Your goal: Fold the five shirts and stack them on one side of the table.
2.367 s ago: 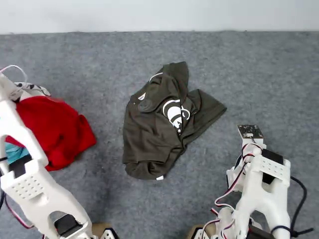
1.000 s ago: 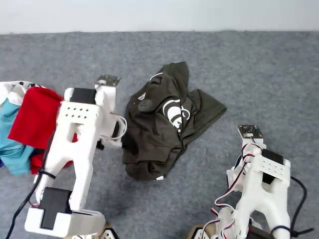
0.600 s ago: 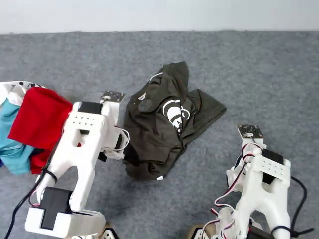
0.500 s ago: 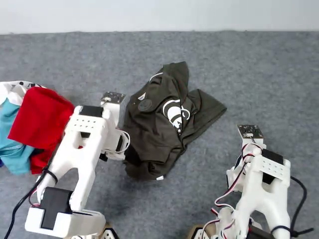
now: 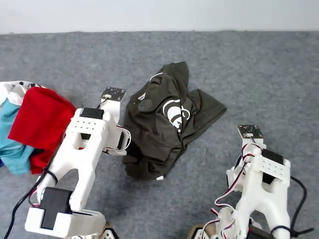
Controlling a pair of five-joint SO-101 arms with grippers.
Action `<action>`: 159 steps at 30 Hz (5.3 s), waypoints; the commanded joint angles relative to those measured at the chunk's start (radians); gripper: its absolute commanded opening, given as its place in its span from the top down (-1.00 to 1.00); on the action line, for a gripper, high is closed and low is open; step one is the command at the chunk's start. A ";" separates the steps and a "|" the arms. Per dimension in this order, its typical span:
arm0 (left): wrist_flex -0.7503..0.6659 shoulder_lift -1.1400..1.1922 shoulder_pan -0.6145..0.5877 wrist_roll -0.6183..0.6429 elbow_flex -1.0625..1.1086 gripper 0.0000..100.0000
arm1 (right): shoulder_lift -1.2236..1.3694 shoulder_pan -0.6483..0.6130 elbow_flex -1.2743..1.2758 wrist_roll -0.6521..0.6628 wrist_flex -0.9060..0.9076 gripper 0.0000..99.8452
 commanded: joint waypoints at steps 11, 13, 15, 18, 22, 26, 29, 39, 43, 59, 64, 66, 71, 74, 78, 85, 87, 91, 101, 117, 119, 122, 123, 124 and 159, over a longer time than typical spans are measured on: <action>-0.129 0.227 0.204 -0.015 -0.062 0.85 | 0.001 0.007 -0.002 -0.005 -0.008 0.64; -0.124 0.272 0.229 -0.015 -0.087 0.85 | 0.001 0.007 -0.002 -0.005 -0.005 0.64; -0.107 0.310 0.238 -0.015 -0.108 0.85 | 0.001 0.007 -0.002 -0.005 -0.004 0.64; -0.074 0.354 0.232 -0.017 -0.153 0.85 | 0.001 0.007 -0.002 -0.005 -0.004 0.64; -0.026 0.376 0.239 -0.018 -0.194 0.87 | 0.001 0.007 -0.002 -0.005 -0.004 0.64; -0.021 0.374 0.218 -0.043 -0.226 0.97 | 0.001 0.007 -0.002 -0.005 -0.005 0.64; 0.000 0.374 0.206 -0.057 -0.254 0.97 | 0.001 0.007 -0.002 -0.005 -0.005 0.64; 0.425 0.374 0.008 -0.060 -0.791 0.97 | 0.001 0.007 -0.002 -0.005 -0.007 0.64; 0.465 0.374 -0.129 -0.058 -1.003 0.97 | 0.001 0.007 -0.002 -0.005 -0.008 0.64; 0.463 0.377 -0.390 -0.054 -1.448 0.97 | 0.001 -0.128 -0.008 -0.011 -0.012 0.64; 0.463 0.384 -0.367 -0.054 -1.446 0.97 | -0.002 -0.573 -0.049 -0.006 -0.007 0.64; 0.463 0.385 -0.350 -0.054 -1.442 0.97 | 0.001 -0.746 -0.115 -0.009 -0.008 0.64; 0.462 0.384 -0.311 -0.052 -1.357 0.97 | 0.001 -1.050 -0.250 -0.006 -0.001 0.64; 0.437 0.384 -0.316 -0.052 -1.339 0.97 | 0.002 -1.152 -0.265 -0.009 -0.001 0.65; 0.351 0.384 -0.336 -0.052 -1.343 0.97 | 0.002 -1.260 -0.265 -0.008 -0.010 0.65; 0.258 0.376 -0.302 -0.052 -1.343 0.97 | 0.041 -1.293 -0.267 -0.012 -0.206 0.65; 0.244 0.376 -0.285 -0.052 -1.343 0.97 | 0.099 -1.294 -0.287 -0.055 -0.288 0.65; 0.244 0.376 -0.282 -0.052 -1.345 0.97 | 0.283 -1.294 -0.433 -0.138 -0.346 0.65; 0.229 0.374 -0.285 -0.058 -1.345 0.97 | 0.725 -1.351 -0.937 -0.183 -0.183 0.65; 0.229 0.374 -0.285 -0.057 -1.345 0.97 | 0.963 -1.339 -1.536 -0.118 0.255 0.64; 0.229 0.374 -0.285 -0.057 -1.343 0.97 | 0.958 -1.343 -1.603 -0.118 0.326 0.64; 0.229 0.374 -0.285 -0.057 -1.342 0.97 | 0.964 -1.386 -1.634 -0.127 0.390 0.64; 0.229 0.374 -0.285 -0.057 -1.340 0.97 | 0.969 -1.408 -1.633 -0.127 0.403 0.64; 0.229 0.374 -0.285 -0.057 -1.340 0.97 | 0.972 -1.429 -1.622 -0.133 0.406 0.64; 0.253 0.374 -0.285 -0.057 -1.339 0.97 | 1.271 -1.363 -1.580 -0.137 0.344 0.84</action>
